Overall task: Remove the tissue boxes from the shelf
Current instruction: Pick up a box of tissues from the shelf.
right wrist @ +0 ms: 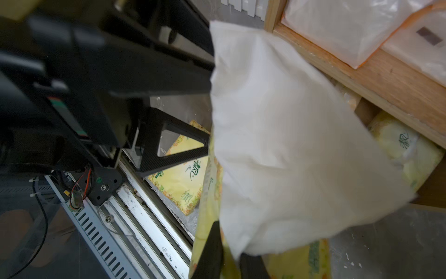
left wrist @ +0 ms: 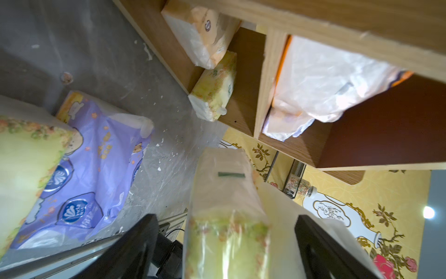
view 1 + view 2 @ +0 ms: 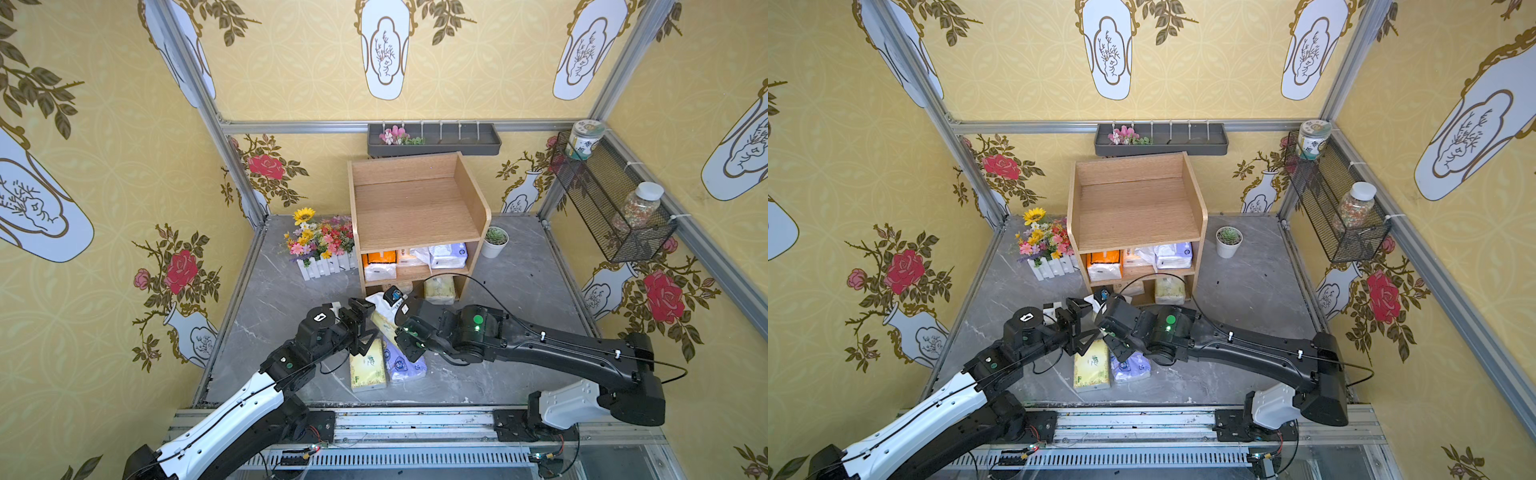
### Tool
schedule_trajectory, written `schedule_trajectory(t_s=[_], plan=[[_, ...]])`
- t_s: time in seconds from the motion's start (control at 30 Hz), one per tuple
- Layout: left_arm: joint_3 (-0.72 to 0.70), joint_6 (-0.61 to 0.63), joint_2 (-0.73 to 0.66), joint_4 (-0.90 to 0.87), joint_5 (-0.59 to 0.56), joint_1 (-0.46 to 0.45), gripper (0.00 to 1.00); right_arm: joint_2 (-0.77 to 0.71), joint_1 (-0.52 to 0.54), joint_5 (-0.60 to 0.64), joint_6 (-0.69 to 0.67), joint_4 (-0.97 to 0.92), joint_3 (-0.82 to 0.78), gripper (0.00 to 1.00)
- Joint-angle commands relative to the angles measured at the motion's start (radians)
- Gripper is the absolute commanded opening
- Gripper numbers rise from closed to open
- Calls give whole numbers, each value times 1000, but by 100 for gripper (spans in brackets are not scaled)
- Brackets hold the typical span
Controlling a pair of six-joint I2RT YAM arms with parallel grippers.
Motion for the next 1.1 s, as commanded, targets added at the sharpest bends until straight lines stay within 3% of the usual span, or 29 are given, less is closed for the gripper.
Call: schedule_trajectory(t_s=[0.0,0.2,0.53,0.57,0.63,0.7,0.77,0.9,1.07], plan=[[-2,-42,23,25,-45,-27,96,16,28,27,7,85,7,0],[-9,-63,26,23,-72,-36,80,25,60,62,27,67,-8,0],[3,-56,52,24,-73,-47,38,40,74,99,83,26,-12,0],[6,-54,57,26,-72,-49,34,37,74,94,88,25,-15,3],[16,-40,70,28,-72,-52,29,27,74,81,101,17,-19,23],[24,-13,86,46,-69,-53,26,3,74,75,118,16,-34,57],[27,37,110,80,-71,-53,24,-40,74,75,123,32,-60,71],[31,172,206,199,-14,-53,24,-159,51,79,120,54,-97,85],[85,322,330,286,56,-98,24,-284,-83,7,172,-13,-107,87]])
